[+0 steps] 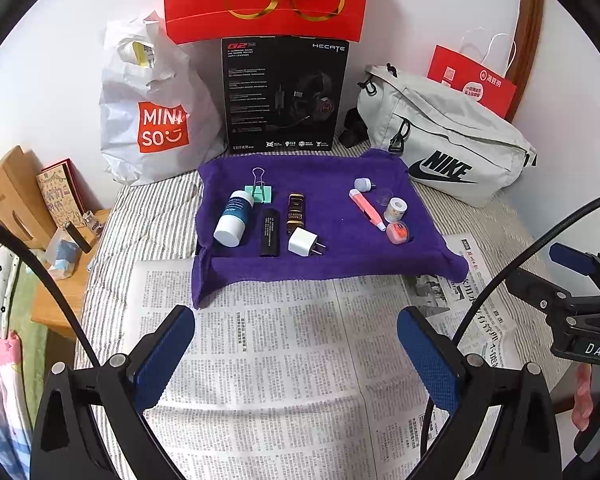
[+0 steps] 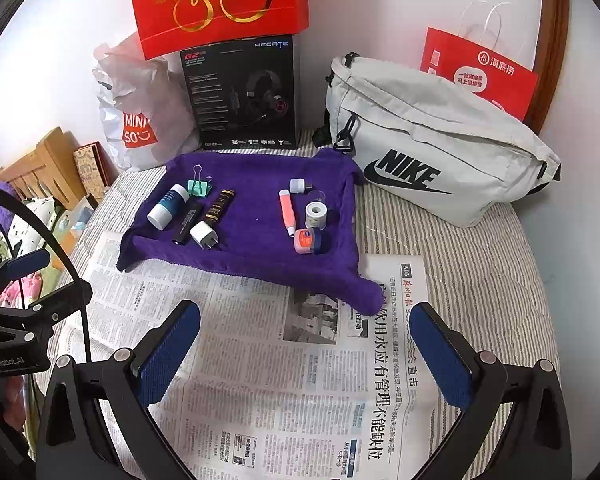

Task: Organize rigid objects

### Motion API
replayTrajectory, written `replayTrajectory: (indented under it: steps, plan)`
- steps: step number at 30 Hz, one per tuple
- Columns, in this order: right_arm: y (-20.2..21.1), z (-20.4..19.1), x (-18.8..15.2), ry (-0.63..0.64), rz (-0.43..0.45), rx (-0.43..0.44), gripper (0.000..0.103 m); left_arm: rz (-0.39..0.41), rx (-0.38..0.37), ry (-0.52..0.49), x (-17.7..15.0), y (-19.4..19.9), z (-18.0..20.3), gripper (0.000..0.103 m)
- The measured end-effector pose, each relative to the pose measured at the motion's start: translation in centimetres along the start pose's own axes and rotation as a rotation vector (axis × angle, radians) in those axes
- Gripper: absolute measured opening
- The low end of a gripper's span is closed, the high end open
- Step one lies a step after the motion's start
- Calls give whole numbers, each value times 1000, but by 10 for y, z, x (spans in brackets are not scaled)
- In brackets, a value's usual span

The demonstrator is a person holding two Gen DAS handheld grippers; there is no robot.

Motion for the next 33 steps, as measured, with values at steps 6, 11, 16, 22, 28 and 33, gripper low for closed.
replayTrajectory:
  steps: [6, 11, 16, 22, 28, 33]
  plan:
    - [4, 1, 0, -1, 8, 0, 103, -1, 2, -1, 0, 1, 0, 102]
    - [6, 2, 1, 0, 13, 3, 103, 2, 2, 4, 0, 2, 0, 102]
    - [7, 2, 1, 2, 14, 5, 103, 2, 4, 3, 0, 2, -1, 102]
    - [7, 1, 1, 3, 14, 5, 103, 4, 5, 4, 0, 2, -1, 102]
    - [7, 0, 0, 8, 13, 3, 103, 5, 7, 8, 1, 3, -4, 102]
    - [6, -1, -1, 10, 9, 1, 103, 5, 5, 2, 0, 3, -4, 102]
Point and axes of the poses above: each gripper's, at about its wrist camera, not at the fingertips, and y roughly against the way its jaws point, z to its right, x to its top, the point moved 2 cm from there along -y, roughly the way its jaws point, and after that the axes turned 11 degrees about x, right-handed, at the moved point
